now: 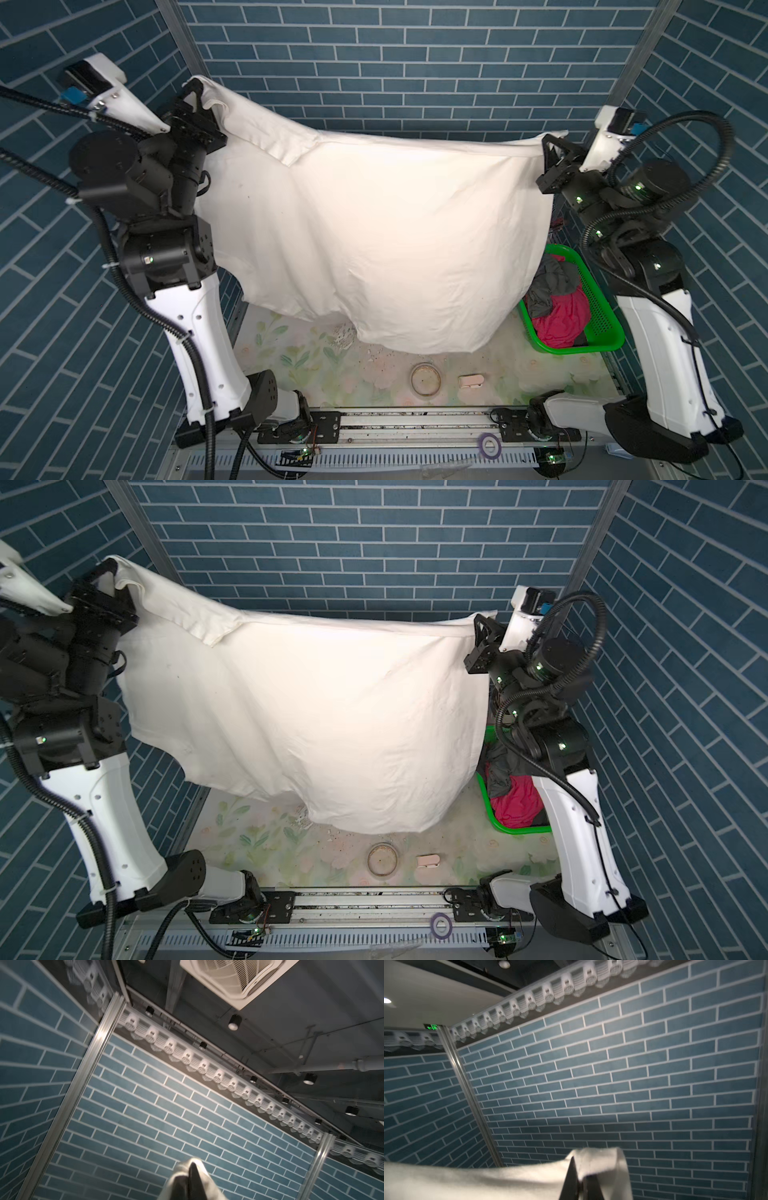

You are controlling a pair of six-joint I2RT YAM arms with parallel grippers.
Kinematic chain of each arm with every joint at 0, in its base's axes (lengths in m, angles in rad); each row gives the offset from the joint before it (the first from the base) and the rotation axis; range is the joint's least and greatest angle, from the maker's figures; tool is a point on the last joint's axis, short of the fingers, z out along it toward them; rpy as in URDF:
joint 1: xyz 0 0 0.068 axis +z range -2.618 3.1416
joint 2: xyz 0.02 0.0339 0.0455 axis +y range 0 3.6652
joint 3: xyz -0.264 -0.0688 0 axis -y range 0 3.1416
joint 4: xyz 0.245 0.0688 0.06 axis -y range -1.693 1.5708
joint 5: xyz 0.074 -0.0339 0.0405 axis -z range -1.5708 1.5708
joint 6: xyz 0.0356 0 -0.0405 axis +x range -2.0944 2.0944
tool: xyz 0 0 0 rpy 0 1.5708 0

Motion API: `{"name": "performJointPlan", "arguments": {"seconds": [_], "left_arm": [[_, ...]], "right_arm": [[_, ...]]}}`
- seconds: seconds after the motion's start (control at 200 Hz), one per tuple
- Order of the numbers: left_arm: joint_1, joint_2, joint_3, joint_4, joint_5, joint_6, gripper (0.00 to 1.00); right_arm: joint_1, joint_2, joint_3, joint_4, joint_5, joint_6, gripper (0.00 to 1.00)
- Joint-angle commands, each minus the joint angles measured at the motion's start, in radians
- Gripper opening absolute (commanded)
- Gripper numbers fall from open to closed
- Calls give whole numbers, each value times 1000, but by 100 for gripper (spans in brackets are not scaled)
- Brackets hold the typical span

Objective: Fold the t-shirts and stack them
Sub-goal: 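Lift the t-shirt high with both grippers holding its shoulders, then lay the t-shirt flat by lowering both grippers toward the table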

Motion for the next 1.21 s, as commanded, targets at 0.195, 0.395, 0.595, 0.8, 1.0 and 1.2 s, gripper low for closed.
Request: {"name": "performJointPlan", "arguments": {"seconds": [0.195, 0.395, 0.595, 0.8, 1.0, 1.2], "left_arm": [[-69, 181, -460, 221, -29, -13, 0], [-161, 384, -614, 366, -94, -7, 0], [-223, 625, -487, 356, -131, 39, 0], [-255, 818, -252, 264, -190, 80, 0], [-250, 1003, 76, 22, -181, 82, 0], [-246, 1049, 60, 9, -107, 35, 0]], "right_arm": [[-107, 236, -315, 113, -175, 118, 0], [-118, 487, -369, 185, -180, 107, 0], [-150, 767, -212, 144, -214, 74, 0], [-176, 955, -5, 93, -237, 67, 0], [-214, 1083, 159, 33, -272, 73, 0], [-228, 1164, 246, -6, -315, 85, 0]]}}
